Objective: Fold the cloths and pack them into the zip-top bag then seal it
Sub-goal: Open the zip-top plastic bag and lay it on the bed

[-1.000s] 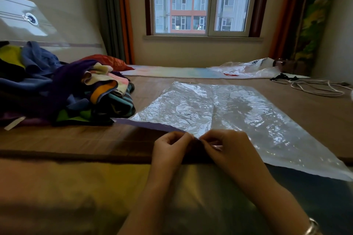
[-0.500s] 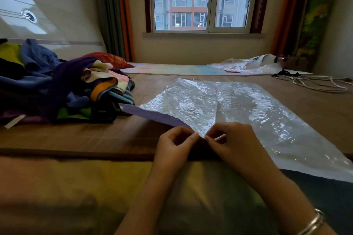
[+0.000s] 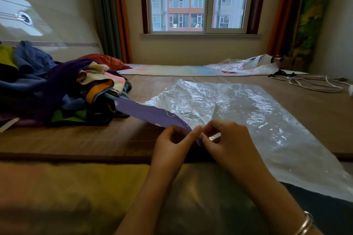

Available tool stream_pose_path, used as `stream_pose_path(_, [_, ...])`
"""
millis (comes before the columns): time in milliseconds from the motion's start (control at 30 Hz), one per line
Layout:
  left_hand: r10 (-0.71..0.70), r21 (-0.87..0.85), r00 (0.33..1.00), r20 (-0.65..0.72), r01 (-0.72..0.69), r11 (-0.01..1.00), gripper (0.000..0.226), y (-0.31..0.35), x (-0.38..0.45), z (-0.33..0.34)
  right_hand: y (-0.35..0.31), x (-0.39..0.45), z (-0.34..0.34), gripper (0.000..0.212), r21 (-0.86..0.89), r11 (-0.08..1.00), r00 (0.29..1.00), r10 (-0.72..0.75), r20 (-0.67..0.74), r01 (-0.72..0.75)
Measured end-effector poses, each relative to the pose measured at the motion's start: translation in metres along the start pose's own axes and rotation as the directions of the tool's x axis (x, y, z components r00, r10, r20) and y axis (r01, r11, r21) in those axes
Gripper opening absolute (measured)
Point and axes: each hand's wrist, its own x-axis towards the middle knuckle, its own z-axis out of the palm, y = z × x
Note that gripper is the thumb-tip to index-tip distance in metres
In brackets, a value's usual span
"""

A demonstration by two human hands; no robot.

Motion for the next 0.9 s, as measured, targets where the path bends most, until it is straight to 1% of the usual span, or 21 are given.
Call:
stream_pose_path(67, [-0.008, 0.004, 1.000, 0.005, 0.008, 1.000, 0.030, 0.001, 0.000, -0.002, -0.001, 0.000, 0.000, 0.003, 0.021, 1.000, 1.000, 0.002, 0.011, -0.002])
stream_pose_path(233, [-0.022, 0.005, 0.997, 0.070, 0.021, 1.000, 0.014, -0.002, 0.001, -0.007, 0.002, 0.002, 0.000, 0.003, 0.051, 0.998, 0.999, 0.039, 0.022, -0.040])
stream_pose_path(333, [-0.030, -0.019, 0.996, 0.088, 0.032, 0.999, 0.008, -0.004, 0.004, -0.009, 0.001, 0.002, 0.002, 0.003, 0.042, 0.999, 0.999, 0.021, 0.034, -0.022])
stream_pose_path(433, [-0.026, -0.071, 0.995, 0.094, 0.033, 0.997, 0.008, -0.003, 0.005, -0.010, 0.000, 0.002, 0.000, 0.007, 0.058, 0.998, 0.995, 0.006, 0.102, -0.012])
stream_pose_path(500, [-0.008, -0.065, 0.994, 0.113, 0.016, 0.998, 0.009, -0.002, 0.004, -0.009, 0.000, 0.002, -0.003, 0.011, 0.063, 0.998, 0.990, 0.006, 0.142, -0.015])
stream_pose_path(600, [0.040, -0.027, 0.990, 0.132, -0.037, 0.999, 0.011, -0.002, 0.002, -0.006, 0.000, 0.002, -0.004, 0.011, 0.003, 1.000, 0.990, 0.011, 0.142, -0.011])
stream_pose_path(667, [0.085, -0.015, 0.990, 0.115, -0.084, 0.996, 0.010, -0.003, 0.001, -0.004, -0.002, 0.001, -0.003, 0.010, -0.065, 0.998, 0.989, 0.011, 0.144, -0.002])
stream_pose_path(700, [0.106, -0.014, 0.989, 0.100, -0.105, 0.994, 0.009, -0.002, 0.001, -0.002, -0.003, 0.000, -0.001, 0.010, -0.088, 0.996, 0.991, 0.014, 0.134, -0.002])
stream_pose_path(767, [0.141, -0.001, 0.987, 0.076, -0.141, 0.990, 0.007, -0.002, 0.001, 0.001, -0.005, -0.002, 0.002, 0.009, -0.110, 0.994, 0.998, 0.015, 0.068, -0.007])
stream_pose_path(833, [0.169, 0.009, 0.984, 0.058, -0.170, 0.985, 0.008, -0.002, 0.001, 0.003, -0.007, -0.005, 0.006, 0.009, -0.101, 0.995, 1.000, 0.015, -0.026, -0.018])
stream_pose_path(900, [0.181, 0.010, 0.983, 0.026, -0.181, 0.983, 0.008, -0.003, 0.001, 0.005, -0.008, -0.007, 0.010, 0.009, -0.070, 0.997, 0.995, 0.033, -0.091, -0.040])
